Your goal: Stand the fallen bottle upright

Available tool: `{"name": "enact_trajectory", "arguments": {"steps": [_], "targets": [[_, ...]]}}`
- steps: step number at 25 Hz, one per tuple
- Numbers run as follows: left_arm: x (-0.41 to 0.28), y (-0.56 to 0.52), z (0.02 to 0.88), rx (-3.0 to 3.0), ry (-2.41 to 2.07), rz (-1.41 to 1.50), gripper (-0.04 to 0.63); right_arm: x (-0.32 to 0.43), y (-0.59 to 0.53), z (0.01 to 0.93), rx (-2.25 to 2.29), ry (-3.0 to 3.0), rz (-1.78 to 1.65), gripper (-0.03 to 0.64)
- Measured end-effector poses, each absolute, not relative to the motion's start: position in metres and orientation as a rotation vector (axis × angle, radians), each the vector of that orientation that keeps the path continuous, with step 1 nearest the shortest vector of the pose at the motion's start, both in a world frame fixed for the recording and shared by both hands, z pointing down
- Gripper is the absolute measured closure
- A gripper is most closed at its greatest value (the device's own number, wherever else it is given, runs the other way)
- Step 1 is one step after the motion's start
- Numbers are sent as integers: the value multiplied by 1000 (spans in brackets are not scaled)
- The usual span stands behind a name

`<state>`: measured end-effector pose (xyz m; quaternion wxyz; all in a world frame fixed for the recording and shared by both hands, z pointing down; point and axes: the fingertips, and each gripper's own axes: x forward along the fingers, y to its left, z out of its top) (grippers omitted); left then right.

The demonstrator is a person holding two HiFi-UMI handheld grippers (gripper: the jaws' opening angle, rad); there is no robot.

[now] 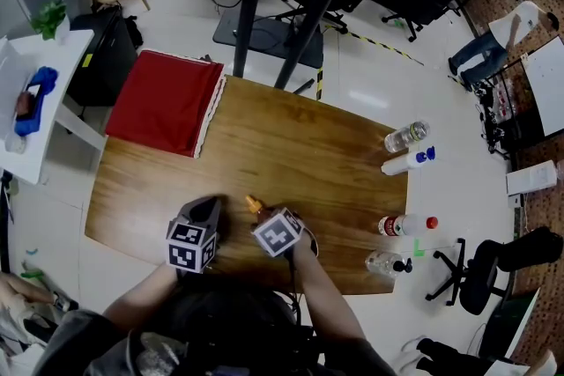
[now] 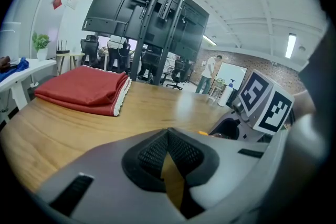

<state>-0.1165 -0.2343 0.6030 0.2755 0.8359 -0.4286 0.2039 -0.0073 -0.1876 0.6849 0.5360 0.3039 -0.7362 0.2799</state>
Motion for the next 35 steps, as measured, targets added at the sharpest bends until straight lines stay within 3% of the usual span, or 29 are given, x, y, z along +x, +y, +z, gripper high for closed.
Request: {"name": "enact_trajectory", "arguments": {"steps": [12,22,35], "targets": [[-104,-230,591,2255,-1149,534,572,12,-173,660,823,-1877,884,333],[-88,-233,579,2282,-1134,515,572,21,-188,584,938,-2127,959,333],[-58,-259,554,2357,-1169,490,572,59,-251,531,1334,-2409,593,333]]}}
